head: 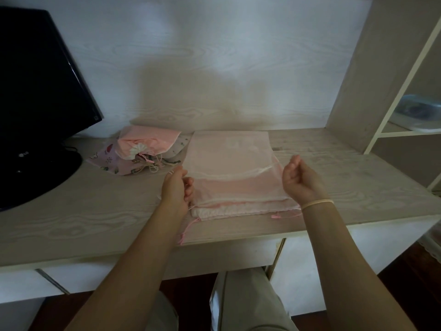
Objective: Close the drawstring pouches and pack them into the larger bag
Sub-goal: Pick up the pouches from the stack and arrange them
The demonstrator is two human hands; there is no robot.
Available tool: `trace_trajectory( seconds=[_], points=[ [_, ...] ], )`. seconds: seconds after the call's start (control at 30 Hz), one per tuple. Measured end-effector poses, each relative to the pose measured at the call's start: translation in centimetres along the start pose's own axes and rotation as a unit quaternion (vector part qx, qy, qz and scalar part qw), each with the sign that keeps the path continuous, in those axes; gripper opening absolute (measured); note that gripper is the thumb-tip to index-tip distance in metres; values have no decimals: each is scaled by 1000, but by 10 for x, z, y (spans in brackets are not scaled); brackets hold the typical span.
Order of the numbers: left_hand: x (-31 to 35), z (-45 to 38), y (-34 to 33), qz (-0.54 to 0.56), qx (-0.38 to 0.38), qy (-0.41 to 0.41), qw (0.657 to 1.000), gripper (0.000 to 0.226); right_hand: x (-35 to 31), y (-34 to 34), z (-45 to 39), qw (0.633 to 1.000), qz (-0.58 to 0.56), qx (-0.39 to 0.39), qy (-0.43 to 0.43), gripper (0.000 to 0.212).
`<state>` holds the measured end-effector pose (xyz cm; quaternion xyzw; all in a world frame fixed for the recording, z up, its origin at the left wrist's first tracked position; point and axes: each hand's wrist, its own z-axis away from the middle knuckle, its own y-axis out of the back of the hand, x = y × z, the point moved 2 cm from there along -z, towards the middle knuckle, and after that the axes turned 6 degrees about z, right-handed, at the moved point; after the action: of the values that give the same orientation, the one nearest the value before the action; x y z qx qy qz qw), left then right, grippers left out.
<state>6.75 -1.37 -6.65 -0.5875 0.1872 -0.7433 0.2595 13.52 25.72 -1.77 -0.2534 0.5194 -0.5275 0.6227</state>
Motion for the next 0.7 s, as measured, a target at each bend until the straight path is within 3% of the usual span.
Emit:
trace_trajectory(
  seconds=[0.17,0.37,0.5,0.57,0.7],
  points=[
    [-3,1,-3,-7,16,4,1000,27,19,-18,5,997,19,-79,-12,26],
    [4,-3,-6,65,-3,50,997,17,29,-22,3,992,41,-110,-43,38],
    [9,-15,-1,129,-9,77,989,15,13,-18,0,998,-34,-58,-3,42],
    [10,-20,1,135,9,80,988,16,7,-17,-2,996,-53,-68,13,43],
    [11,-15,-7,116,50,56,990,14,7,-17,-14,996,20,-63,55,36]
  ],
)
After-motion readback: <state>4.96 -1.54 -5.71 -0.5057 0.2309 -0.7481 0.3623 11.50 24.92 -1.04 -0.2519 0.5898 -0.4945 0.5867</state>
